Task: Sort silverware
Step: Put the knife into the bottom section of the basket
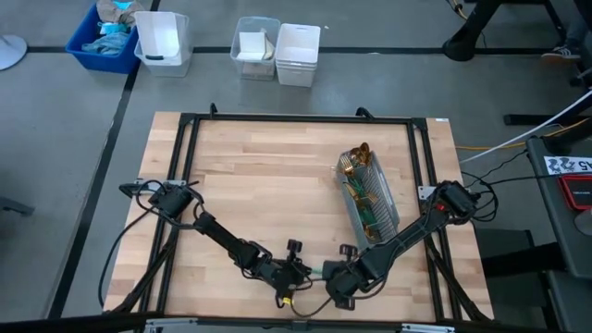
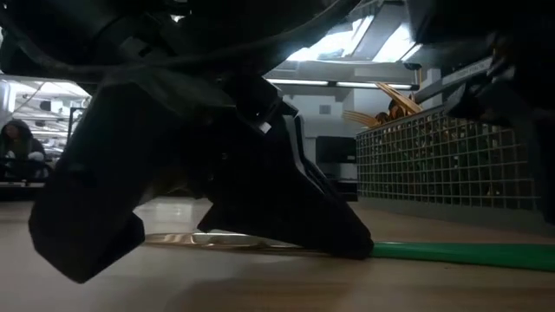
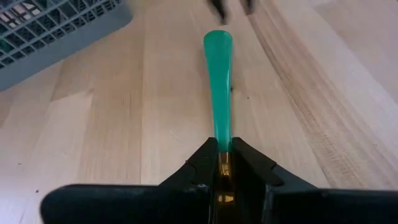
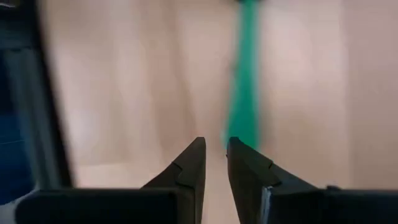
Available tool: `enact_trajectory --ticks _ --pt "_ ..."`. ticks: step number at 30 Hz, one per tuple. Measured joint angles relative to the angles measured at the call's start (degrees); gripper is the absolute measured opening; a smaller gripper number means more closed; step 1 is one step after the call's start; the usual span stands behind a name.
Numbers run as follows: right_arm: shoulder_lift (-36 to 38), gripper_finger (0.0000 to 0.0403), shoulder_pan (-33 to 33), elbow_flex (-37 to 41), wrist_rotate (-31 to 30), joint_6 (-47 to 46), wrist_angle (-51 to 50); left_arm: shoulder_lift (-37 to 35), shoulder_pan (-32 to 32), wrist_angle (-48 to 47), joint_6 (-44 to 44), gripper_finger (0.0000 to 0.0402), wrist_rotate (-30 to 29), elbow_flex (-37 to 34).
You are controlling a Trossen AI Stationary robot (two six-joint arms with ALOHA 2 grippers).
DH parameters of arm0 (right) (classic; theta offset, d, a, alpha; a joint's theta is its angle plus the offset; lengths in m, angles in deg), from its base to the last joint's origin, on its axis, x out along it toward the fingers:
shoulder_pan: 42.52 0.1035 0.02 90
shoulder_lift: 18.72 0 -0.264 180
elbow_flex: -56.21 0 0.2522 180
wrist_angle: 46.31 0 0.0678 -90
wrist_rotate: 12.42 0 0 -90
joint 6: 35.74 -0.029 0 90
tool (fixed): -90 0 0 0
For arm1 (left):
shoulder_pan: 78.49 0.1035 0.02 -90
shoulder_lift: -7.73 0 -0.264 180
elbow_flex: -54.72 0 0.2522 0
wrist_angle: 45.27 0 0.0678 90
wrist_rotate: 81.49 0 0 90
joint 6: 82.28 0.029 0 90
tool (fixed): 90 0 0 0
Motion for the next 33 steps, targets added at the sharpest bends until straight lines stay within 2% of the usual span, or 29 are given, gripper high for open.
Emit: enact_trajectory --ticks 6,11,17,20,33 --pt "0.0 0.0067 -2.0 0.0 -0.2 -3.2 -5.1 0.0 0.0 0.0 1.3 0.0033 -0.1 0.0" --pt "0.0 0.0067 -3.6 0.0 3.3 -2.4 -4.8 0.0 0.0 0.0 1.3 0.0033 -0.1 0.0" --pt "0.1 0.0067 -6.7 0.0 13.2 -0.6 -5.0 0.0 0.0 0.0 1.3 0.0033 -0.1 0.0" --pt "0.1 0.0067 -8.2 0.0 16.0 1.3 -5.0 0.0 0.0 0.0 1.1 0.0033 -0.1 0.0" --pt "-0.8 0.0067 -9.5 0.1 16.0 4.6 -3.6 0.0 0.0 -0.1 1.1 0.0033 0.0 0.0"
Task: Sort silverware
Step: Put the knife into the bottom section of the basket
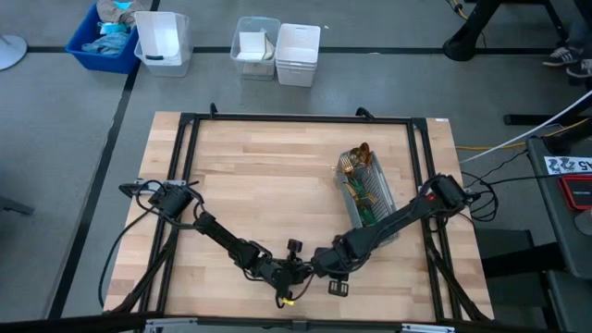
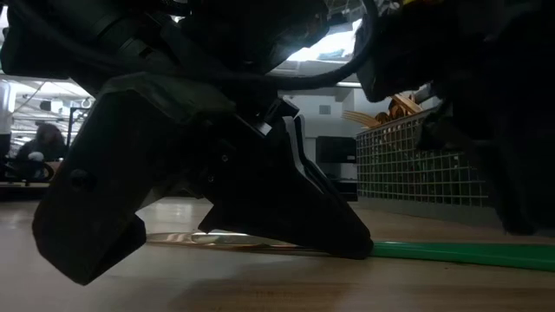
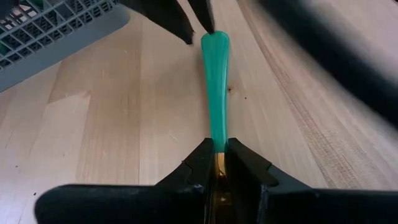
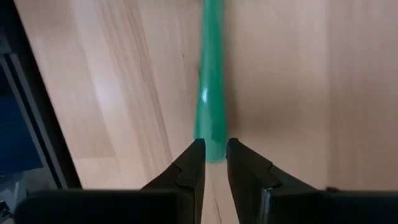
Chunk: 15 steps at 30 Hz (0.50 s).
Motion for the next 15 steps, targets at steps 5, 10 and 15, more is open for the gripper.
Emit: enact_trajectory --ticks 5,10,15 --pt "-1.2 0.0067 0.0 0.0 0.0 2.1 1.9 0.0 0.0 0.0 0.0 0.0033 0.0 0.0" --pt "-2.3 0.0067 0.0 -0.1 0.8 3.1 1.8 0.0 0.0 0.0 0.0 0.0033 0.0 0.0" --pt "-2.8 0.0067 0.0 -0.1 4.5 3.4 3.1 0.0 0.0 0.0 0.0 0.0033 0.0 0.0"
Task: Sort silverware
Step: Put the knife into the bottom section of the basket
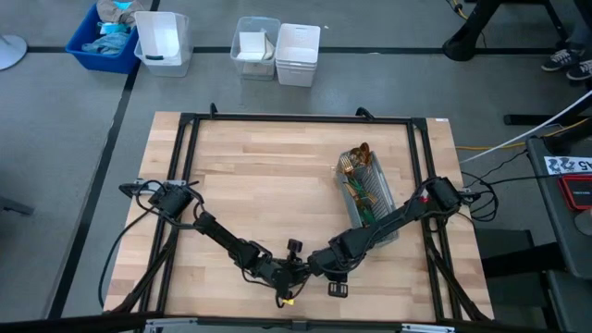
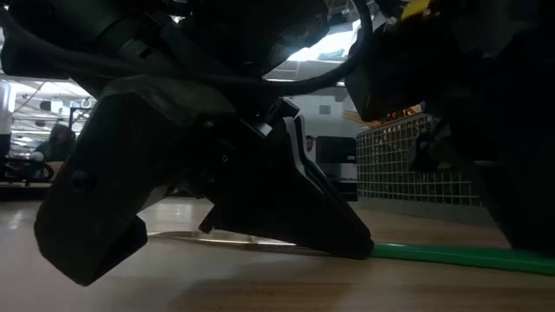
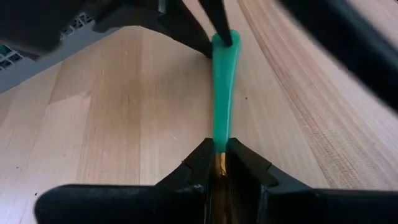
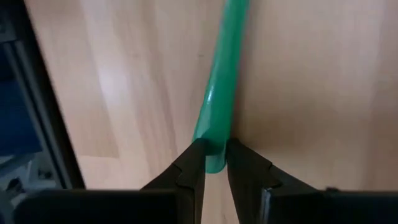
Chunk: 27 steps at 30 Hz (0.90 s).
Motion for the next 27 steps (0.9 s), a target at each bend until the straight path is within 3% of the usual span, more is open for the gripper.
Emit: enact_trajectory --ticks 17,27 --pt "-0.2 0.0067 0.1 0.1 9.4 0.6 7.1 0.0 0.0 0.0 0.2 0.0033 -0.1 0.0" --pt "-0.2 0.0067 0.1 0.1 10.6 0.2 12.4 0.0 0.0 0.0 -0.5 0.0033 -0.2 0.0"
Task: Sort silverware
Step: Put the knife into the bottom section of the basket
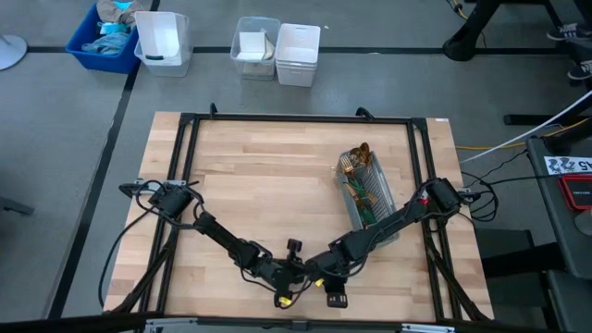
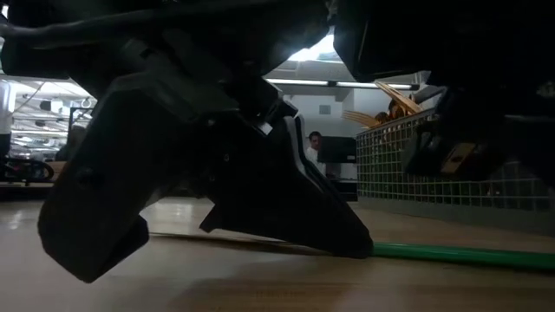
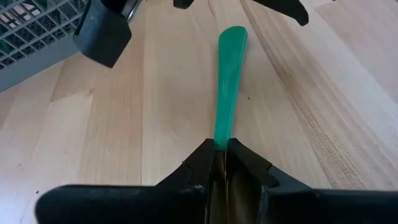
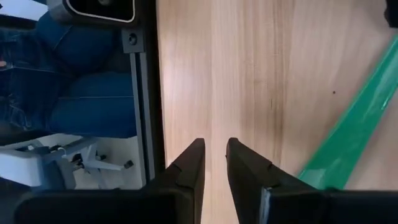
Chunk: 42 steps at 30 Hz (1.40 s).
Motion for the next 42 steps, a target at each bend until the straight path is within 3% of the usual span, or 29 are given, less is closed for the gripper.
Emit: enact_trajectory --ticks 15,24,34,42 --pt "3.2 0.0067 0.1 0.0 1.9 -0.9 -0.7 -0.1 0.1 2.0 -9.9 0.0033 0.2 -0.1" --pt "8.4 0.0067 2.9 0.0 -9.7 0.5 -6.6 -2.4 1.4 1.4 -9.8 0.0033 1.1 -0.2" --pt "8.7 0.0067 7.6 -0.1 -21.3 0.6 -12.3 -2.4 3.5 1.7 -12.9 0.0033 2.6 -0.2" --pt "8.7 0.0067 10.0 -0.1 -22.7 0.6 -13.4 -6.1 3.8 -1.9 -17.5 0.0033 3.8 -0.2"
